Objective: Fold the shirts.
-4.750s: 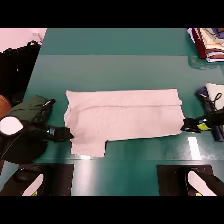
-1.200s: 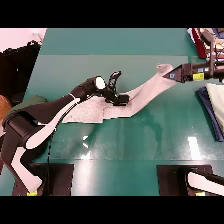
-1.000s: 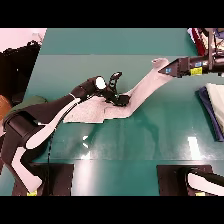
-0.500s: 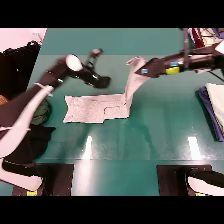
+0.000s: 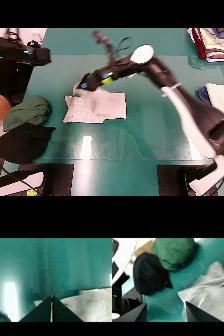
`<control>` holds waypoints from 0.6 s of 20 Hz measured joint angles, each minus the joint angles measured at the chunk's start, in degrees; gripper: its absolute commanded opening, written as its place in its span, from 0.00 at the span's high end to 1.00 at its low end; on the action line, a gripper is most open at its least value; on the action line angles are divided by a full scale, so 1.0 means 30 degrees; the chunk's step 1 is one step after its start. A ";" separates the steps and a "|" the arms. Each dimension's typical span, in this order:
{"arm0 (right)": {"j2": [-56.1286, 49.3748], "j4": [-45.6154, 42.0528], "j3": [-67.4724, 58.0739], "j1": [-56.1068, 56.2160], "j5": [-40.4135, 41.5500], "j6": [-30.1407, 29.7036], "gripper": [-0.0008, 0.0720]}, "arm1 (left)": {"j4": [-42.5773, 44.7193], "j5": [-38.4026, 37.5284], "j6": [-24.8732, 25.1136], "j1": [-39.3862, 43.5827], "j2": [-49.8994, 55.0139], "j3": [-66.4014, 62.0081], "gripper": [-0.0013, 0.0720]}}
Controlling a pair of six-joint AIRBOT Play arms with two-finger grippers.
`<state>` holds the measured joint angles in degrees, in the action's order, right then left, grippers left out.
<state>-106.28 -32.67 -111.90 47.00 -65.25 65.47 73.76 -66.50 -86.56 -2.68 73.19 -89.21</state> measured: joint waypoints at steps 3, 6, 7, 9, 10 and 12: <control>-0.1348 -0.0044 -0.1078 0.0503 -0.0991 -0.0015 0.38 | 0.0117 -0.0729 0.0022 -0.0663 -0.0430 0.0007 0.95; -0.1093 -0.0131 0.0335 -0.0576 -0.2237 0.0000 0.39 | 0.0036 -0.1246 0.0022 -0.0889 -0.0590 0.0015 0.95; -0.0758 -0.0248 0.1224 -0.1239 -0.2565 0.0095 0.39 | -0.0029 -0.1384 0.0022 -0.0933 -0.0612 0.0015 0.95; 0.0146 -0.0954 0.3351 -0.2703 -0.3075 0.0546 0.39 | -0.0087 -0.1668 0.0022 -0.0991 -0.0648 0.0015 0.95; 0.0663 -0.1457 0.4532 -0.3490 -0.3140 0.0831 0.39 | -0.0109 -0.1749 0.0022 -0.1005 -0.0656 0.0015 0.95; 0.1851 -0.2317 0.7111 -0.5253 -0.3002 0.1377 0.39 | -0.0248 -0.1887 0.0022 -0.1013 -0.0670 0.0015 0.95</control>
<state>-100.73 -39.62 -90.56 31.24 -74.26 69.60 73.01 -72.16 -86.50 -5.72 71.18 -89.17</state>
